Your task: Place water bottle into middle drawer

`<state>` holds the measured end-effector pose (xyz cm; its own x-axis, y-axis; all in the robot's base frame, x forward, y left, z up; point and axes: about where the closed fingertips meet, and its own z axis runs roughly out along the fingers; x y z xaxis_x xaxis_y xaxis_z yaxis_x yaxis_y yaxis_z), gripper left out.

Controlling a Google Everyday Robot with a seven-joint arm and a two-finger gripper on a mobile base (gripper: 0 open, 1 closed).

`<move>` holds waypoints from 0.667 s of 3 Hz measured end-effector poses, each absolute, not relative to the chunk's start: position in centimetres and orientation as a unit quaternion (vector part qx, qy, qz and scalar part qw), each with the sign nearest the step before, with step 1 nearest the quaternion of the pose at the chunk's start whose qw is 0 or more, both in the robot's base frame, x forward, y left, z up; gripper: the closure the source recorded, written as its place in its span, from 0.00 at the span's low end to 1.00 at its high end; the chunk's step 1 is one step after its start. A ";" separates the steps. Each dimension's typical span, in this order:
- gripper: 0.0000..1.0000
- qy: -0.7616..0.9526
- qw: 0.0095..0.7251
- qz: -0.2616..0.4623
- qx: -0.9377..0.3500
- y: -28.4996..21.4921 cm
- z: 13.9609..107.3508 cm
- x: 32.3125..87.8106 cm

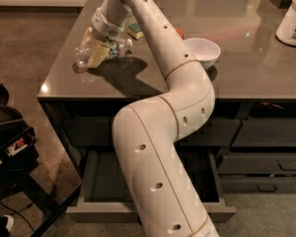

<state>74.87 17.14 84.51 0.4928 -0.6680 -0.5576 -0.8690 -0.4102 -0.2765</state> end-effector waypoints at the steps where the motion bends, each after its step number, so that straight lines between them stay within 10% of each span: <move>1: 1.00 0.469 0.275 0.184 -0.819 17.2 84.8 74.8; 2: 1.00 0.484 0.304 0.224 -0.789 15.5 85.7 74.7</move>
Offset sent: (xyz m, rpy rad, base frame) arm -0.0992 -0.0475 -0.0061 0.2689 0.1886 -0.0561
